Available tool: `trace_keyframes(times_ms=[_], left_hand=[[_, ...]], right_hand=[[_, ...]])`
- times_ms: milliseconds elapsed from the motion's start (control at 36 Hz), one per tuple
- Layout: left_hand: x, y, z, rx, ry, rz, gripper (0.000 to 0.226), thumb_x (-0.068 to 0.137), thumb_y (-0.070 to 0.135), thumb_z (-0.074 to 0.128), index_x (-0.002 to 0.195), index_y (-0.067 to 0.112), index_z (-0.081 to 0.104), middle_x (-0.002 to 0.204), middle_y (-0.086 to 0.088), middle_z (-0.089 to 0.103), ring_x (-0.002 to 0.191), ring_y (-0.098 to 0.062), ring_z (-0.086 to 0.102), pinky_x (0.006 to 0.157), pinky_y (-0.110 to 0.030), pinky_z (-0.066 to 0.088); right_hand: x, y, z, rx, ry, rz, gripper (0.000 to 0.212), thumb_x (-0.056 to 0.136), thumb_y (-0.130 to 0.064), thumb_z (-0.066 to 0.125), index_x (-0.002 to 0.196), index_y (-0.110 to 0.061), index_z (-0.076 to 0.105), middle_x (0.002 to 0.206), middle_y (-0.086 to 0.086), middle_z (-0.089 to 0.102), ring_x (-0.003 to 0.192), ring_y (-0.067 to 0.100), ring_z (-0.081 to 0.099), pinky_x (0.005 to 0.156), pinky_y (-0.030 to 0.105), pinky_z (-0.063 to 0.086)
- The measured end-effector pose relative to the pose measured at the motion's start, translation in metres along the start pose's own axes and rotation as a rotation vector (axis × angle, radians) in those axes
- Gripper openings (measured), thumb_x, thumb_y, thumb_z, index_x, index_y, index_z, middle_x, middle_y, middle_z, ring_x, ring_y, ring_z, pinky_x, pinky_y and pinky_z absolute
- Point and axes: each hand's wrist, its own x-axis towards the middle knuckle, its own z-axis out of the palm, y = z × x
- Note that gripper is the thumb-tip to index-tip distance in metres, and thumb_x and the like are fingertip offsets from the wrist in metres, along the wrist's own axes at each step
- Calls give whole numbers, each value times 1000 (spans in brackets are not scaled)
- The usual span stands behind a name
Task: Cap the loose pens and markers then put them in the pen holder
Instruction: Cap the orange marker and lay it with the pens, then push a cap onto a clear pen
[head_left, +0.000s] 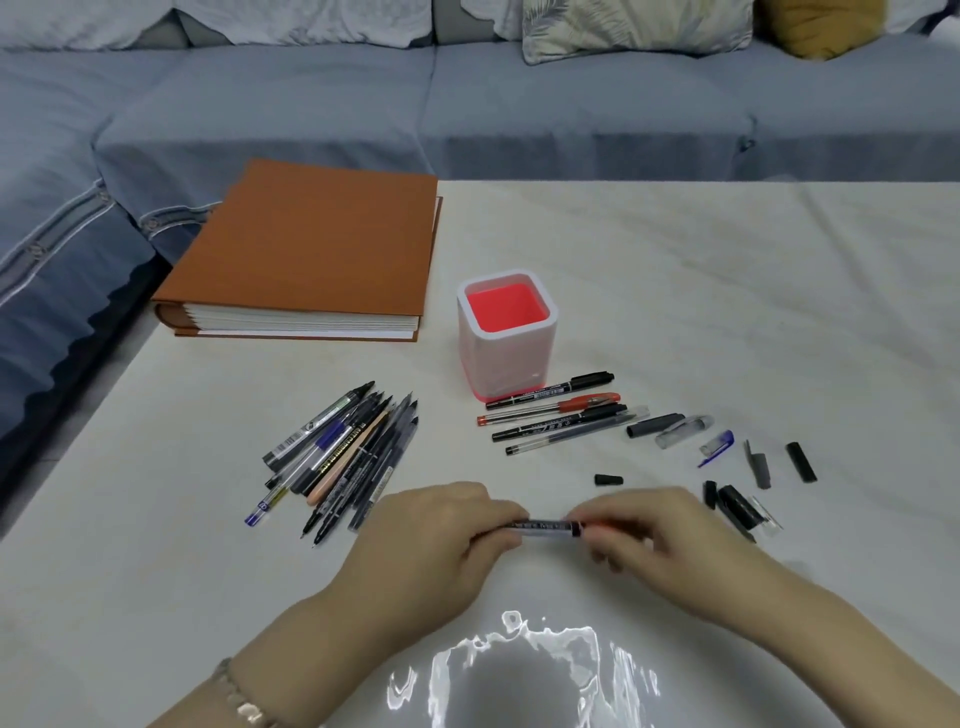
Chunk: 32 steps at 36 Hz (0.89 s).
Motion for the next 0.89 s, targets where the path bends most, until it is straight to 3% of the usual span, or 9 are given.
trace_keyframes(times_ms=[56,167,250,333,444,556,667,778,889], left_hand=[[1,3,2,-48,-84,-74,33,79,51,41,98,34,61,74,10,66,82,-5,52,61,-24,49],[3,5,3,-187,-81,-232,30,80,54,53,93,30,67,87,11,64,84,-4,54,75,-22,44],[4,-9,2,-119,24,-376,33,82,50,56,97,23,66,92,11,60,89,-6,54,79,-23,43],[3,-33,1,81,98,-499,29,88,32,54,109,14,62,109,2,58,104,-18,53,83,-30,42],[8,-48,2,195,78,-545,22,88,17,50,105,7,60,106,-8,58,99,-28,54,75,-35,44],[14,-51,8,321,-26,-544,23,90,13,44,109,7,55,106,-10,57,99,-29,52,73,-34,41],[18,-54,12,385,-60,-521,24,88,6,45,110,6,53,100,-12,60,95,-30,54,66,-32,34],[21,-52,14,335,-54,-517,21,82,3,51,102,1,56,92,-19,63,88,-36,56,62,-35,34],[23,-38,15,222,-16,-528,11,85,12,46,90,5,53,83,-8,49,80,-28,49,62,-35,35]], right_hand=[[-1,2,5,-235,-125,-59,15,90,-26,51,93,-28,66,78,-8,66,77,2,53,68,15,40],[4,-1,13,-248,-35,-142,33,88,-47,34,109,-36,57,91,-13,66,86,0,53,78,15,40],[13,16,9,-439,109,-153,26,86,-33,40,98,-31,63,82,-5,67,78,17,58,73,34,46],[29,34,-2,-575,348,-114,25,77,-15,50,94,-20,68,77,3,66,74,30,58,65,37,44],[56,36,-14,-547,534,-62,20,87,-12,53,101,-16,67,84,8,66,84,35,54,71,39,38],[80,40,-19,-565,483,-23,23,90,-16,51,109,-17,64,99,9,65,101,33,49,82,37,32],[78,48,-18,-577,455,12,28,83,-6,58,110,-13,64,105,11,65,106,36,48,87,40,34],[48,61,-16,-529,469,25,29,74,5,62,99,-8,69,99,12,66,100,39,53,83,44,40],[12,74,-26,-503,495,172,23,82,-4,57,100,-13,68,101,5,64,102,29,52,86,34,38]])
